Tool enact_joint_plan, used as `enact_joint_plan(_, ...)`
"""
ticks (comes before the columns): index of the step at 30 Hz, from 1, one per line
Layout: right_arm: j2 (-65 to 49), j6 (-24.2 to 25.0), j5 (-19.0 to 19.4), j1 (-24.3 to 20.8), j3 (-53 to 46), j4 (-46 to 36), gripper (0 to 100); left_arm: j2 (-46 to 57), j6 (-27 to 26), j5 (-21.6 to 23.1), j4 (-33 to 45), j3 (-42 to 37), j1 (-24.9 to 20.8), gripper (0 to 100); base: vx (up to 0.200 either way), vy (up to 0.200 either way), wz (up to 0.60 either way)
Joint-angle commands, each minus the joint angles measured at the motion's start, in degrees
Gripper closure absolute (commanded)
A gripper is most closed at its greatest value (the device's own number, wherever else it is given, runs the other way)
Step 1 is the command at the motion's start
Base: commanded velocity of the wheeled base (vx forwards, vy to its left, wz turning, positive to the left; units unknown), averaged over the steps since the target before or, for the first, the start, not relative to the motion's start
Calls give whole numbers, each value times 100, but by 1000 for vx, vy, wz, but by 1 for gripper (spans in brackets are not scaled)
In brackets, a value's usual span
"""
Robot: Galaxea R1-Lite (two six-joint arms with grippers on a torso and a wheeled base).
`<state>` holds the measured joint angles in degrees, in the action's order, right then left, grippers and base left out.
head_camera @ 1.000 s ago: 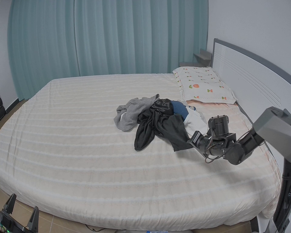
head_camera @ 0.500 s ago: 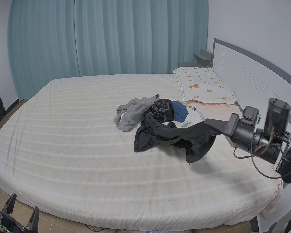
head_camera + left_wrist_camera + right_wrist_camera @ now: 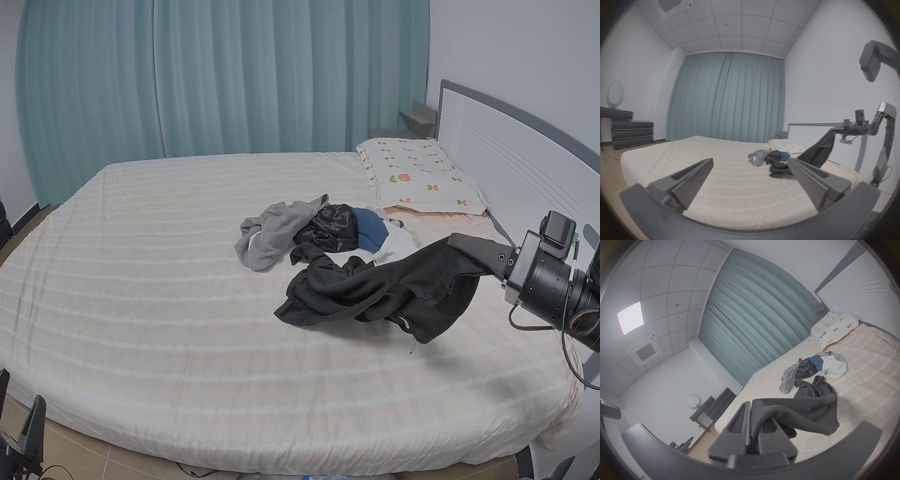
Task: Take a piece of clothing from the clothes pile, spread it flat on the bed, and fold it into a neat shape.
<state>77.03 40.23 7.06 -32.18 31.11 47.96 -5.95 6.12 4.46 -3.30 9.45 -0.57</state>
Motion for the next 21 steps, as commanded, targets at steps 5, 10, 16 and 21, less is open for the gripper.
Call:
enact_joint_plan(5,66,90,-20,54,-105,170,100,-2877,-58,1356,392,453,-198,0,0,0,0)
enact_joint_plan(10,101,143,120,195,-132,214,100,-4019,-23,1356,-223,435,-1059,0,0,0,0)
enact_joint_plan(16,268,161,235,336,-132,205,100,-5347,-199,1294,-1155,488,-1718,0,0,0,0)
enact_joint_plan(21,383,161,235,467,-114,205,100,-6955,-761,1224,-1981,743,-1806,0,0,0,0)
